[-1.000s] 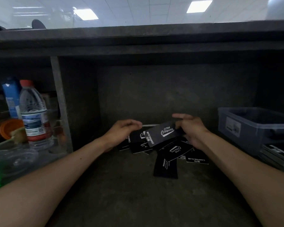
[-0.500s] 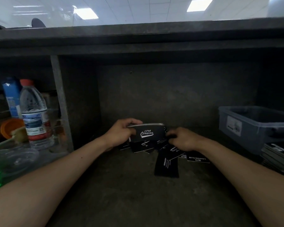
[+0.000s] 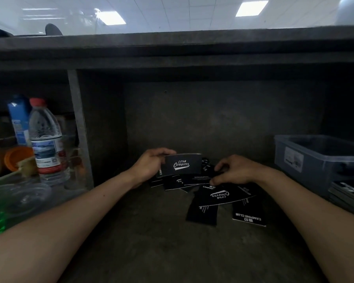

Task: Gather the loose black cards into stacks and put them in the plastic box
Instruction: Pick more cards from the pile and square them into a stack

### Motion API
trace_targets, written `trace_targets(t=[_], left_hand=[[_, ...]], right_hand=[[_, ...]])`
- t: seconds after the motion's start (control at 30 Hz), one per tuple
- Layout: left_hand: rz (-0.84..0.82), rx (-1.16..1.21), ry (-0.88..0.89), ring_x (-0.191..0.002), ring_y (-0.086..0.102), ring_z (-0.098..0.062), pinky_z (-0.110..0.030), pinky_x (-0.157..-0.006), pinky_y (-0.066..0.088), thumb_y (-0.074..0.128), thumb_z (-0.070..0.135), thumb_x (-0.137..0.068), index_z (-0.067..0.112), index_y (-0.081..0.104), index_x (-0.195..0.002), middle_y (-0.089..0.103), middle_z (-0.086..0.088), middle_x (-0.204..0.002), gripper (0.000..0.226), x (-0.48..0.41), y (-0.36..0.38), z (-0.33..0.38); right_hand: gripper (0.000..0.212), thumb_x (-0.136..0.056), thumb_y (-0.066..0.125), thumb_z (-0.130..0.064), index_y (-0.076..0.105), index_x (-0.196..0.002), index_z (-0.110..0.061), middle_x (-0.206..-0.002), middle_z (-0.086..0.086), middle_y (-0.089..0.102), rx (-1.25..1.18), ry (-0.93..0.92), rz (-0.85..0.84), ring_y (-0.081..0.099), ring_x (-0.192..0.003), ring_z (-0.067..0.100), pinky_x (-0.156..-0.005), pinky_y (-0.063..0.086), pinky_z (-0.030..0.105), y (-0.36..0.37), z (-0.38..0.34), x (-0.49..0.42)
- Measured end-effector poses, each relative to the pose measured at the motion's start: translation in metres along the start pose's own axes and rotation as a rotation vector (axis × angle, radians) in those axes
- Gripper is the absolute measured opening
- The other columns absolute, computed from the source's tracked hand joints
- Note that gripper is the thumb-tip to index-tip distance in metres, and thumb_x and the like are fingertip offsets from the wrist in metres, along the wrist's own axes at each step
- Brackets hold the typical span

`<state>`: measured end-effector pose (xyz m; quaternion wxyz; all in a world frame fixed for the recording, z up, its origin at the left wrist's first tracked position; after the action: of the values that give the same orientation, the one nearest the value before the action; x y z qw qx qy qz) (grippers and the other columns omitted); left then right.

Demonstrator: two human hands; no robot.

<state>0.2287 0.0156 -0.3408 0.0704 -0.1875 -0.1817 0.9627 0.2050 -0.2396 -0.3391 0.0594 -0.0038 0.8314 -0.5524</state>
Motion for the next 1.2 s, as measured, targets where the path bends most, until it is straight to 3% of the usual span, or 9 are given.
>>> trace_targets(t=[0.27,0.4,0.53,0.63,0.7,0.87,0.93,1.03,1.2], left_hand=[[0.031,0.025,0.007,-0.099,0.063,-0.015,-0.017,-0.082,0.051,0.035,-0.011,-0.092,0.008,0.068,-0.115,0.07,-0.011,-0.109,0.045,0.0,-0.001,-0.001],[0.042,0.016,0.017,-0.097,0.064,-0.012,-0.016,-0.085,0.051,0.034,-0.011,-0.093,0.01,0.069,-0.113,0.07,-0.006,-0.105,0.046,-0.001,-0.002,-0.001],[0.025,0.037,0.016,-0.086,0.065,-0.007,-0.011,-0.077,0.052,0.034,-0.012,-0.092,0.011,0.07,-0.11,0.071,-0.002,-0.097,0.046,-0.002,-0.001,-0.001],[0.015,0.055,0.004,-0.082,0.066,-0.005,-0.013,-0.075,0.053,0.036,-0.011,-0.093,0.013,0.07,-0.107,0.072,0.001,-0.092,0.044,-0.001,-0.001,-0.002],[0.015,0.055,-0.008,-0.08,0.066,-0.004,-0.012,-0.073,0.053,0.037,-0.011,-0.093,0.01,0.07,-0.111,0.071,0.0,-0.093,0.043,-0.001,0.0,-0.001],[0.028,0.047,-0.01,-0.092,0.063,-0.014,-0.012,-0.073,0.051,0.043,-0.01,-0.094,0.003,0.068,-0.118,0.069,-0.009,-0.103,0.037,0.002,0.001,0.003],[0.032,0.03,-0.015,-0.097,0.062,-0.017,-0.015,-0.075,0.051,0.043,-0.011,-0.093,0.002,0.067,-0.121,0.068,-0.01,-0.106,0.039,0.002,0.0,0.004],[0.025,0.029,-0.019,-0.096,0.062,-0.015,-0.016,-0.079,0.051,0.042,-0.012,-0.092,0.004,0.068,-0.119,0.068,-0.01,-0.106,0.041,0.002,0.0,0.005],[0.004,0.012,-0.014,-0.097,0.063,-0.013,-0.013,-0.081,0.051,0.044,-0.013,-0.091,0.006,0.068,-0.12,0.069,-0.008,-0.109,0.043,0.002,0.0,0.004]], right_hand=[[0.055,-0.058,0.095,-0.021,0.072,-0.108,-0.022,-0.107,0.0,0.066,-0.264,0.003,0.046,0.064,-0.096,0.012,-0.082,0.048,0.019,-0.008,-0.002,0.003],[0.05,-0.066,0.081,0.011,0.067,-0.107,-0.013,-0.103,0.008,0.065,-0.945,0.134,0.136,0.064,-0.075,0.014,-0.048,0.05,0.019,-0.01,0.0,0.002],[0.047,-0.074,0.07,0.01,0.061,-0.113,-0.016,-0.088,0.005,0.065,-1.271,0.184,0.437,0.057,-0.061,0.011,-0.046,0.047,0.02,-0.022,0.006,-0.002],[0.03,-0.077,0.074,-0.004,0.063,-0.101,-0.017,-0.086,0.004,0.067,-1.101,0.056,0.746,0.058,-0.061,0.006,-0.056,0.048,0.022,-0.034,0.005,0.005],[0.02,-0.074,0.076,-0.005,0.064,-0.084,-0.017,-0.074,0.0,0.065,-0.82,-0.153,0.784,0.055,-0.057,-0.003,-0.058,0.045,0.014,-0.035,-0.009,0.011],[0.027,-0.059,0.091,-0.04,0.076,-0.078,-0.028,-0.104,-0.012,0.065,-0.317,-0.354,0.154,0.061,-0.096,-0.004,-0.084,0.045,0.015,0.009,-0.042,0.015],[0.028,-0.06,0.088,-0.052,0.079,-0.08,-0.034,-0.112,-0.016,0.063,-0.393,-0.312,0.108,0.059,-0.105,-0.006,-0.093,0.042,0.015,0.011,-0.04,0.012],[0.023,-0.069,0.088,-0.032,0.077,-0.089,-0.028,-0.108,-0.006,0.071,-0.376,-0.205,0.255,0.067,-0.102,0.01,-0.096,0.049,0.027,0.0,-0.021,0.002],[0.053,-0.073,0.079,-0.033,0.066,-0.124,-0.032,-0.119,-0.008,0.067,-0.148,-0.016,-0.034,0.062,-0.107,0.008,-0.097,0.046,0.023,0.011,0.002,-0.001]])
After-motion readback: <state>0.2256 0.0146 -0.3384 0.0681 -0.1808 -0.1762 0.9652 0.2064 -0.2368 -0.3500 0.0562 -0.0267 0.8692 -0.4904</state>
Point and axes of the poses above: each hand's wrist, its own x-axis away from the middle knuckle, its own y-axis out of the palm, z = x × y, the point moved 4 cm from there along -x, towards the middle knuckle
